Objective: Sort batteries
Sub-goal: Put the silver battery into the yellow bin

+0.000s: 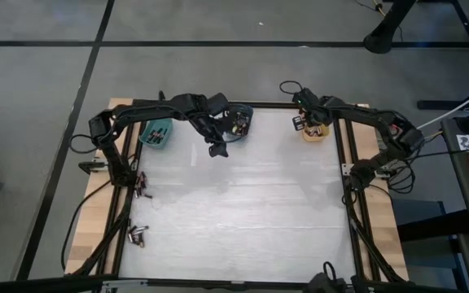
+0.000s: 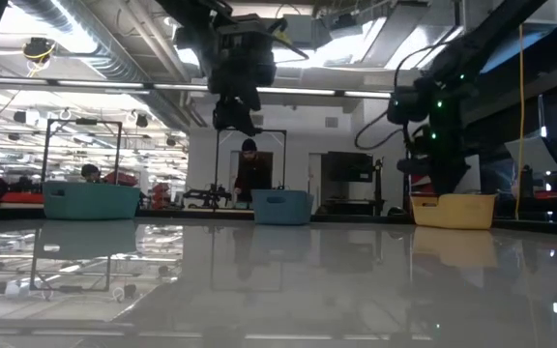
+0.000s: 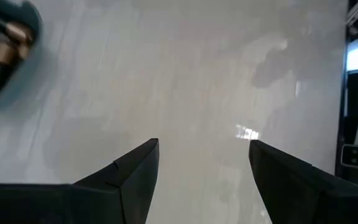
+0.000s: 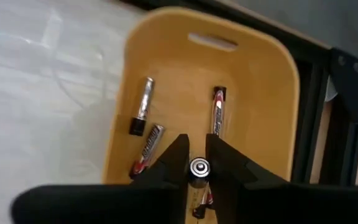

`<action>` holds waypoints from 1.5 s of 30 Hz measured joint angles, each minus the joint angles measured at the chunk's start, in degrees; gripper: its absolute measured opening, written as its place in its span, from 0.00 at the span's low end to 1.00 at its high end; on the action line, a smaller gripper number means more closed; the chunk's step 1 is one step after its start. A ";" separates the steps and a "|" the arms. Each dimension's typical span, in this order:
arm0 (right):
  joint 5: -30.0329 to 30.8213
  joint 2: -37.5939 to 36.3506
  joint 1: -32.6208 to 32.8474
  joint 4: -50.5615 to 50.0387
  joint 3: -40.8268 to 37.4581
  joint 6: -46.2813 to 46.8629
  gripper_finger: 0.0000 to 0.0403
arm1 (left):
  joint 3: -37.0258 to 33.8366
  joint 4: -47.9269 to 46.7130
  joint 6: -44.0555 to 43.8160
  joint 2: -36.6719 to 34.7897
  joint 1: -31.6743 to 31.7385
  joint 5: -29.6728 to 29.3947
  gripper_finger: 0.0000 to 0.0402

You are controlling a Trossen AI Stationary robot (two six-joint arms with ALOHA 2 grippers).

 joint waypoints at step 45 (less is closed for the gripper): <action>-39.26 -13.83 14.14 27.87 4.17 -9.66 0.43 | -45.61 -16.48 -26.63 -36.65 -25.99 -21.25 0.60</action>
